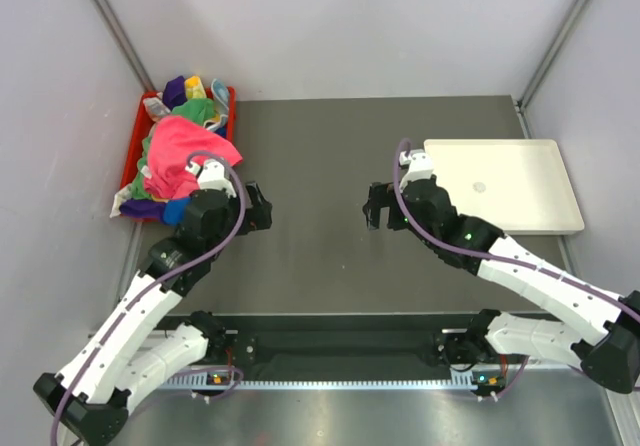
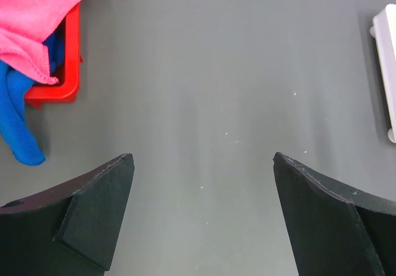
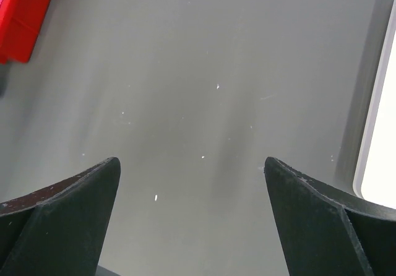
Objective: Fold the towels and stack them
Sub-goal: Grab crumpled towel
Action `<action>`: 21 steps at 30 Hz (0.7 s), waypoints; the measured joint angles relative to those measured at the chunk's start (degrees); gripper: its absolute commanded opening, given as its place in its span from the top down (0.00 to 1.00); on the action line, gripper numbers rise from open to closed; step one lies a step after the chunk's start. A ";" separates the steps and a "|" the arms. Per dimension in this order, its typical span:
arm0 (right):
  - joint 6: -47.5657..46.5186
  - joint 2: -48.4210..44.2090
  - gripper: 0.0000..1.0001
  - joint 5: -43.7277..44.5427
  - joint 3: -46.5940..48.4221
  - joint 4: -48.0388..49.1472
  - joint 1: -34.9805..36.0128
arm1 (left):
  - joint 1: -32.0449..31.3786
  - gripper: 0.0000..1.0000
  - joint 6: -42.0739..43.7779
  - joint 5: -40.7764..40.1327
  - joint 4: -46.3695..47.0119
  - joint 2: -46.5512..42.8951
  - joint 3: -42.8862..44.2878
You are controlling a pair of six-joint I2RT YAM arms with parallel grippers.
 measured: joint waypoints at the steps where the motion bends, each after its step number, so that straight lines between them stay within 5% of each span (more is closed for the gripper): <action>1: -0.02 -0.02 0.00 0.11 0.00 0.04 0.00 | 0.02 0.01 -0.44 -0.28 0.02 0.48 0.00; 11: -1.22 -0.24 0.00 0.09 -0.02 0.61 0.00 | 2.45 0.01 -5.84 -10.49 -0.70 12.83 5.88; 21: -1.46 -1.25 0.00 -1.09 -0.85 1.05 0.00 | 24.09 0.18 -11.85 -11.43 0.87 28.79 9.33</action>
